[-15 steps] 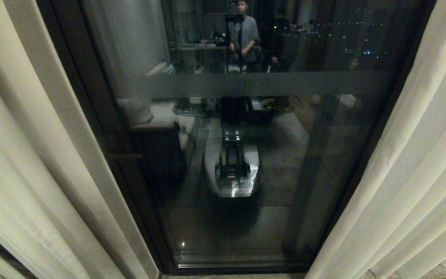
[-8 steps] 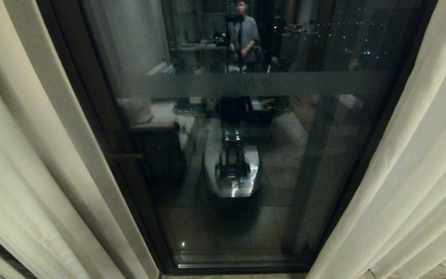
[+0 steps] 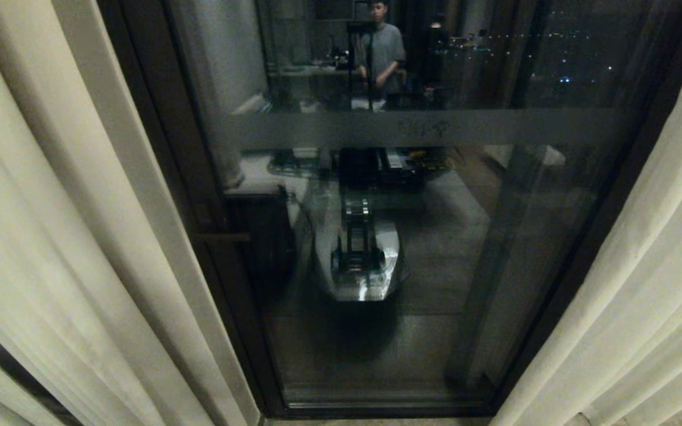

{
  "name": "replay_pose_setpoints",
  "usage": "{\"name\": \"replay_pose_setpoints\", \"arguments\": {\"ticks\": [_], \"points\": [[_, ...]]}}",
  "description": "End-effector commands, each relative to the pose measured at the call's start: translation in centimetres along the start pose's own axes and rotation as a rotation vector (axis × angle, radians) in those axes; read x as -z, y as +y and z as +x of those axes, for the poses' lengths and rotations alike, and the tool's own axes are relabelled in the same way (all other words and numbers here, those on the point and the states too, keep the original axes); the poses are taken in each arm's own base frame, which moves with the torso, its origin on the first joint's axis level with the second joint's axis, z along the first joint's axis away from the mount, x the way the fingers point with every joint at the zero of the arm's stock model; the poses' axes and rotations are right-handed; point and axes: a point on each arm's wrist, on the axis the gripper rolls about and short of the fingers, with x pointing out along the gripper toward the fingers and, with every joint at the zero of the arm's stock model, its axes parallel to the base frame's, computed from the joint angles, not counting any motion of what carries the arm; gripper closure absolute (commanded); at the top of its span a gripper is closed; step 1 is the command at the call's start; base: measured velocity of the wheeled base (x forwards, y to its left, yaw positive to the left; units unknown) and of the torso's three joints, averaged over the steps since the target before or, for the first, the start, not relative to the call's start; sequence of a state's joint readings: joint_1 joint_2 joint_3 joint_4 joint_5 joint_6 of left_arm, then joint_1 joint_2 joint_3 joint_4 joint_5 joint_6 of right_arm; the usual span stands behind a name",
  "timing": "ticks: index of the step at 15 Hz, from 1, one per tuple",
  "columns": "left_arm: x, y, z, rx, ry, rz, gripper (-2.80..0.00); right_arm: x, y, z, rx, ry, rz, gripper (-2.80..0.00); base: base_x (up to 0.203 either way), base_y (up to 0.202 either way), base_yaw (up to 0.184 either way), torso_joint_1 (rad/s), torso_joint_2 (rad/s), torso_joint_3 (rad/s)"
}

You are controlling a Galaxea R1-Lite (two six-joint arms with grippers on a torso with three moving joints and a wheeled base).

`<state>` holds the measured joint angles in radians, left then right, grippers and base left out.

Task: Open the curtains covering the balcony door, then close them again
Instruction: Close the inner curtains on both sides

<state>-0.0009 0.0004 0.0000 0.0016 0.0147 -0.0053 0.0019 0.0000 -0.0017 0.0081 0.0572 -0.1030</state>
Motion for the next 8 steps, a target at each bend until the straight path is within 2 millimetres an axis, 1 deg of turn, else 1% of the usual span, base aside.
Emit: {"name": "replay_pose_setpoints", "arguments": {"ticks": [1, 3, 8], "points": [[0.00, 0.00, 0.00, 0.000, 0.000, -0.001, 0.00, 0.00, 0.00, 0.01, -0.002, 0.001, -0.001, 0.00, 0.000, 0.185, 0.001, 0.003, 0.00, 0.002], [0.00, 0.00, 0.00, 0.001, 0.000, -0.001, 0.00, 0.00, 0.00, 0.01, -0.002, 0.001, -0.001, 0.00, 0.000, 0.136, 0.002, 0.003, 0.00, 0.003], [0.00, 0.00, 0.00, 0.001, 0.000, -0.005, 0.00, 0.00, 0.00, 0.01, 0.001, 0.001, -0.001, 0.00, 0.000, 0.000, 0.000, 0.000, 0.00, 0.000]]}}
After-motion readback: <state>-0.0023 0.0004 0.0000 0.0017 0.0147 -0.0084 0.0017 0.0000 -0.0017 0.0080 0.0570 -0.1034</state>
